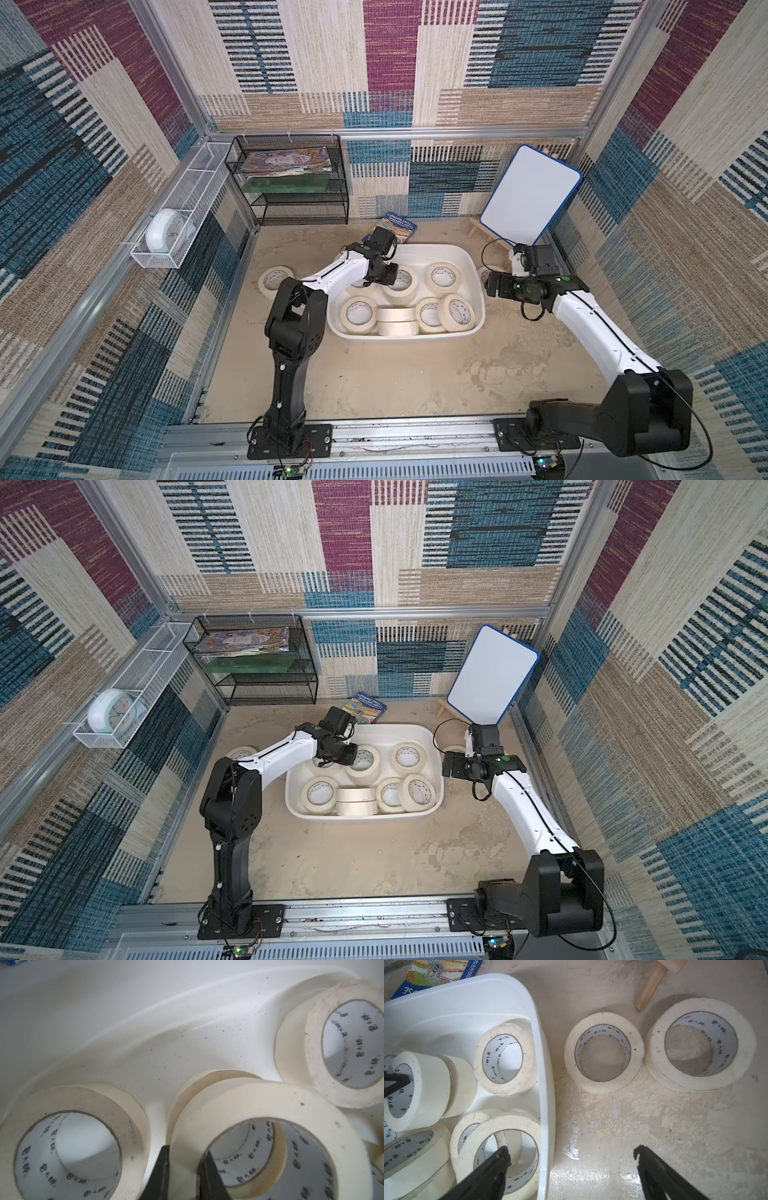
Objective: Take out the art tape in the storage box
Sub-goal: Pick up the art tape from the storage box.
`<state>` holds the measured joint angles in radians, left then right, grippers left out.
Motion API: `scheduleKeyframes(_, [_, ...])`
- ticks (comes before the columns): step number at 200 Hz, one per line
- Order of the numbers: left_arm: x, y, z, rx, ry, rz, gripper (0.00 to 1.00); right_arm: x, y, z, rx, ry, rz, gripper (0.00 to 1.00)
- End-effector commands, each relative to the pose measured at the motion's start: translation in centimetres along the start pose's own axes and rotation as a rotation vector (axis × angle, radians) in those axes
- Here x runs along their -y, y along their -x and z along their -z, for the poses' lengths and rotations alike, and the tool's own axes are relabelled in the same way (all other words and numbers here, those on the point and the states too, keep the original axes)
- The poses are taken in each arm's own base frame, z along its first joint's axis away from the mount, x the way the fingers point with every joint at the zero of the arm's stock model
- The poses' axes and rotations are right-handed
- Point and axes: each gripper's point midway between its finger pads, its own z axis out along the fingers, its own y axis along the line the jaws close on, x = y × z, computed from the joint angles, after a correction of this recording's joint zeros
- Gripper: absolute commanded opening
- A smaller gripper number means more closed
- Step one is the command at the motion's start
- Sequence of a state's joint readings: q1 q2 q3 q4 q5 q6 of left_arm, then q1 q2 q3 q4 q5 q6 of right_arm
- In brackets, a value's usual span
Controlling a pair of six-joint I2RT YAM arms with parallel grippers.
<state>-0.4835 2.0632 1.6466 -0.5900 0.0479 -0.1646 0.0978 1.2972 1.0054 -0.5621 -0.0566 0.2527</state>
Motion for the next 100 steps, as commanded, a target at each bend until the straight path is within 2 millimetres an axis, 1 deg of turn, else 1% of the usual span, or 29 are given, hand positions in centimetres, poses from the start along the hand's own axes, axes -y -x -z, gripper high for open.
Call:
scheduleKeyframes(1, [-0.1, 0.9, 0.4, 0.026, 0.011, -0.010, 0.02, -0.1, -0.1, 0.1, -0.007, 0.000, 0.001, 0.99])
scheduleKeyframes(4, [-0.1, 1.0, 0.5, 0.028, 0.012, -0.012, 0.00, -0.1, -0.1, 0.0, -0.009, 0.000, 0.001, 0.99])
scheduleKeyframes(21, [-0.3, 1.6, 1.2, 0.040, 0.025, -0.028, 0.00, 0.0, -0.1, 0.0, -0.010, -0.005, 0.002, 0.99])
scheduleKeyframes(32, [-0.5, 2.2, 2.4, 0.052, 0.046, -0.049, 0.00, 0.0, 0.0, 0.1, -0.008, -0.009, 0.002, 0.99])
scheduleKeyframes(43, [-1.1, 2.8, 4.2, 0.071, 0.088, -0.071, 0.00, 0.0, 0.0, 0.2, -0.005, -0.012, 0.002, 0.99])
scheduleKeyframes(62, [-2.5, 3.8, 8.0, 0.135, 0.143, -0.078, 0.00, -0.2, 0.2, 0.0, -0.006, -0.006, 0.008, 0.99])
scheduleKeyframes(77, [-4.1, 3.8, 10.9, 0.171, 0.162, -0.047, 0.00, -0.6, 0.3, -0.2, -0.011, 0.001, 0.017, 0.99])
scheduleKeyframes(88, [-6.1, 3.2, 12.6, 0.187, 0.185, -0.009, 0.00, -0.9, 0.3, -0.4, -0.016, 0.005, 0.025, 0.99])
scheduleKeyframes(100, [-8.7, 2.1, 14.1, 0.191, 0.213, 0.050, 0.00, -1.1, 0.3, -0.5, -0.018, 0.008, 0.033, 0.99])
